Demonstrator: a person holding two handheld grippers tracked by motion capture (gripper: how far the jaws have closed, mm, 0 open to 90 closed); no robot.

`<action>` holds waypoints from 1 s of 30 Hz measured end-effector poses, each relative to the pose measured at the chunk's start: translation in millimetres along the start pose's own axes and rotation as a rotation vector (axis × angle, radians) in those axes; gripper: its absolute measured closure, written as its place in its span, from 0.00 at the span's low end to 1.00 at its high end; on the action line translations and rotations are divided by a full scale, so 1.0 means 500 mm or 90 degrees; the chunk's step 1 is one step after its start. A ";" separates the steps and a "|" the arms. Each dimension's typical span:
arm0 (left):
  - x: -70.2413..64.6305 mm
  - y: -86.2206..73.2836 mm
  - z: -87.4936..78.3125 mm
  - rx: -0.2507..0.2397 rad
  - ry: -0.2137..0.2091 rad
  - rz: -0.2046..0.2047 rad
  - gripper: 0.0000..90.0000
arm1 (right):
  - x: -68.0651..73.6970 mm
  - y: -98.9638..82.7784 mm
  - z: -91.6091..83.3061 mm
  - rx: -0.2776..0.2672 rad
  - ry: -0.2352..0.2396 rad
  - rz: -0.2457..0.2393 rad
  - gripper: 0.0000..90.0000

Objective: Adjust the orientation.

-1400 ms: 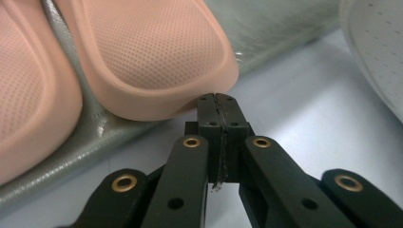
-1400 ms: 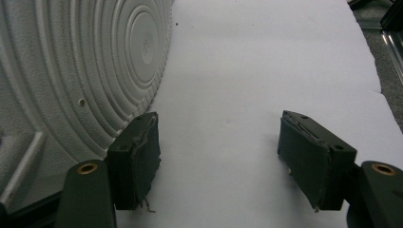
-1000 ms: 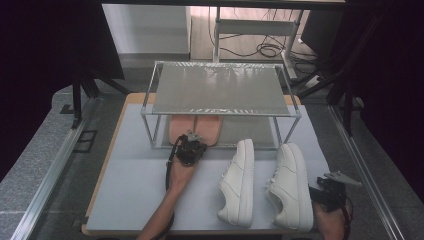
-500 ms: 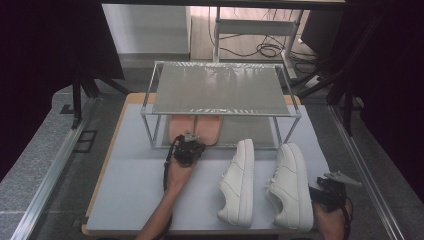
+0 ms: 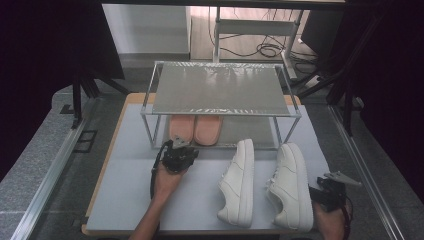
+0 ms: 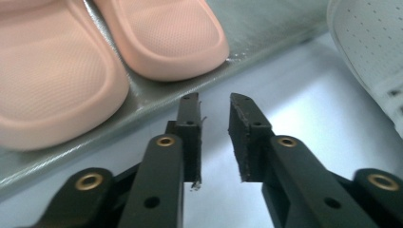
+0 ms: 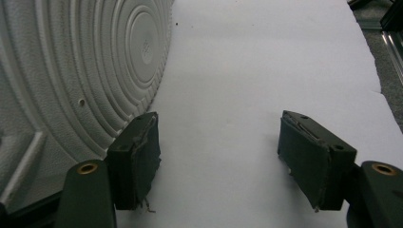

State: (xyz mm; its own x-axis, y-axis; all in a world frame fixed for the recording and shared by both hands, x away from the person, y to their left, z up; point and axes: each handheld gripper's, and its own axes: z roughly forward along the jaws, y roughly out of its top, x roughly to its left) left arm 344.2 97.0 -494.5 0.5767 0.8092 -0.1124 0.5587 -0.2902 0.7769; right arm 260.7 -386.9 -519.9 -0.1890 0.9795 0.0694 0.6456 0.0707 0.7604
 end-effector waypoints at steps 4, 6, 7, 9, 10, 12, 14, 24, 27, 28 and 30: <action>0.003 -0.006 -0.021 -0.001 0.009 0.009 0.76 | 0.000 0.000 0.000 0.000 0.000 0.000 0.34; 0.005 -0.010 -0.032 0.000 0.007 0.011 0.73 | 0.000 0.000 0.000 0.000 0.000 0.000 0.34; 0.006 -0.012 -0.037 0.001 0.008 0.011 0.71 | 0.000 0.000 0.000 0.000 0.000 0.000 0.34; 0.007 -0.016 -0.047 0.000 0.006 0.012 0.68 | 0.000 0.000 0.000 0.000 0.000 0.000 0.34; 0.006 -0.017 -0.052 -0.001 0.006 0.011 0.67 | 0.000 0.000 0.000 0.000 -0.001 -0.001 0.34; 0.005 -0.021 -0.064 -0.001 0.009 0.013 0.62 | 0.000 0.000 0.000 0.000 -0.001 -0.001 0.34; 0.005 -0.023 -0.069 0.001 0.009 0.014 0.61 | 0.000 0.000 0.000 0.000 -0.001 -0.001 0.34; 0.012 -0.048 -0.108 0.008 0.006 0.012 0.47 | 0.000 0.000 0.000 0.000 -0.001 -0.001 0.34; 0.014 -0.053 -0.117 0.007 0.003 0.009 0.43 | 0.000 0.000 0.000 0.000 -0.001 -0.001 0.34; 0.016 -0.056 -0.124 0.006 0.005 0.008 0.43 | 0.000 0.000 0.000 0.000 -0.001 -0.001 0.34; 0.021 -0.064 -0.138 0.005 0.004 0.005 0.40 | 0.000 0.000 0.000 0.000 -0.001 -0.001 0.35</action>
State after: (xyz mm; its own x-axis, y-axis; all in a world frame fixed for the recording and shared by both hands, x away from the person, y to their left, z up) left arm 291.1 150.2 -477.6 0.5772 0.8102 -0.1018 0.5582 -0.3005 0.7734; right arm 260.6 -386.8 -519.9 -0.1886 0.9797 0.0675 0.6459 0.0720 0.7601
